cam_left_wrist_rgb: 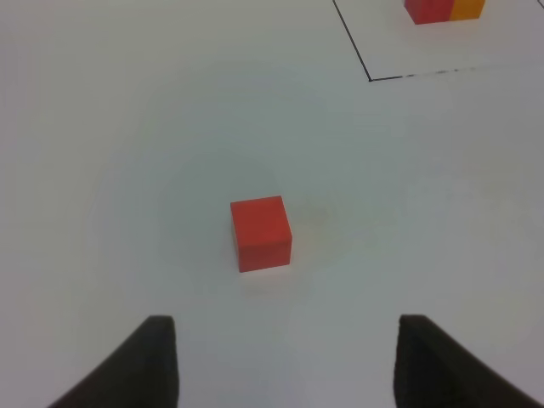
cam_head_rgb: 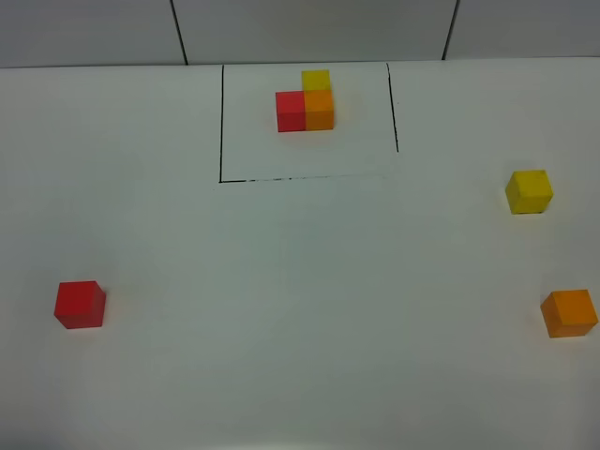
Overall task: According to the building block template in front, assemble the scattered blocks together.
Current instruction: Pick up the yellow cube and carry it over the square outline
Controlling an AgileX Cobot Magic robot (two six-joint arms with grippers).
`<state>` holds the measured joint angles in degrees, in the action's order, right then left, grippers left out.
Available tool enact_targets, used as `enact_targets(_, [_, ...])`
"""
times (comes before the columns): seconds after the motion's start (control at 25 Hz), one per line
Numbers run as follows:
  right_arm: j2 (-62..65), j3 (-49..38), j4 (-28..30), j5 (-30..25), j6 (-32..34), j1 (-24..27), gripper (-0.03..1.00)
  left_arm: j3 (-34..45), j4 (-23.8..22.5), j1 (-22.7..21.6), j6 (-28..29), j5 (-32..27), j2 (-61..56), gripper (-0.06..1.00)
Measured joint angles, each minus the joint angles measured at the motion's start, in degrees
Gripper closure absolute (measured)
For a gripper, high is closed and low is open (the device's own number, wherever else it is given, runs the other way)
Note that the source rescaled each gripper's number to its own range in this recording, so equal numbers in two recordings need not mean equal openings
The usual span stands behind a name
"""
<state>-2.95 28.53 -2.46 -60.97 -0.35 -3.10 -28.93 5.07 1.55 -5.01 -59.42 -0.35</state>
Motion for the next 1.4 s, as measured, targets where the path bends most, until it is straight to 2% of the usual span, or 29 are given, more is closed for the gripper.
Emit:
enact_targets(0.68, [0.0,0.0,-1.0,0.1,0.4,0.0,0.18,0.0,0.0,0.0,0.0,0.0,0.0,0.71])
enact_targets(0.84, [-2.2,0.8,-1.7,2.8,0.4,0.0,0.18,0.0,0.0,0.0,0.0,0.0,0.0,0.71])
enact_targets(0.96, [-9.7,2.7,-1.8,8.4,0.4,0.0,0.18,0.0,0.0,0.0,0.0,0.0,0.0,0.71])
enact_targets(1.16, [-31.8,7.2,-1.6,15.2,-0.6,0.0,0.18,0.0,0.0,0.0,0.0,0.0,0.0,0.71])
enact_targets(1.28, [-46.8,12.2,0.6,17.6,-1.2,0.0,0.18,0.0,-0.7,0.0,0.7,0.0,0.0,0.71])
enact_targets(1.4, [-60.9,18.8,2.5,18.4,-1.4,0.0,0.18,0.0,-3.2,0.0,2.4,0.0,0.0,0.71])
